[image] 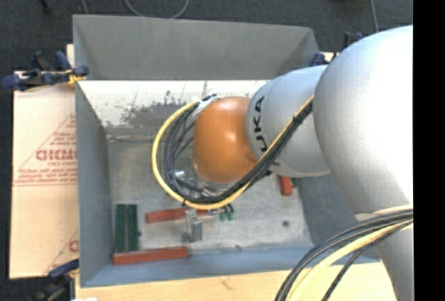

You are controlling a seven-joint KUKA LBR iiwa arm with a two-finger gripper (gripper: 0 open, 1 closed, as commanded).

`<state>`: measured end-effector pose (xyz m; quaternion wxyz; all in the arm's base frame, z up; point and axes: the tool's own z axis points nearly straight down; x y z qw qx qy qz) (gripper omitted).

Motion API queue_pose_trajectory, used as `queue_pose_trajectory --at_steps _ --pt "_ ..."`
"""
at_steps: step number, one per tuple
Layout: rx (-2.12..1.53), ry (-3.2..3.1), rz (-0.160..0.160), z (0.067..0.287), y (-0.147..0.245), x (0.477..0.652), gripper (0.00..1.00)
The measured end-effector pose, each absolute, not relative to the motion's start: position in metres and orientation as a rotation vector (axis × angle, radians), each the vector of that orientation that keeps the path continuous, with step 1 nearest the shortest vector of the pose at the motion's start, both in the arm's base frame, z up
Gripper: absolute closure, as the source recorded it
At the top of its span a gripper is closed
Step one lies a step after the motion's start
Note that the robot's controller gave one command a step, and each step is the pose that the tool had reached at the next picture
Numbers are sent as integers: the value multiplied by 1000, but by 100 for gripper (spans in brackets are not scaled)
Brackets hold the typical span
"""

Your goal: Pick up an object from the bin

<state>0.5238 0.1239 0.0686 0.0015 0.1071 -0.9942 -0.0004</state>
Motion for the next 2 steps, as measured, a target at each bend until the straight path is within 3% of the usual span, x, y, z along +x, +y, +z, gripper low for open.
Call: queue_pose_trajectory --at_steps 1,2 --pt "329 -3129 -3 71 124 527 100" --pt "279 -3143 0 218 121 567 100"
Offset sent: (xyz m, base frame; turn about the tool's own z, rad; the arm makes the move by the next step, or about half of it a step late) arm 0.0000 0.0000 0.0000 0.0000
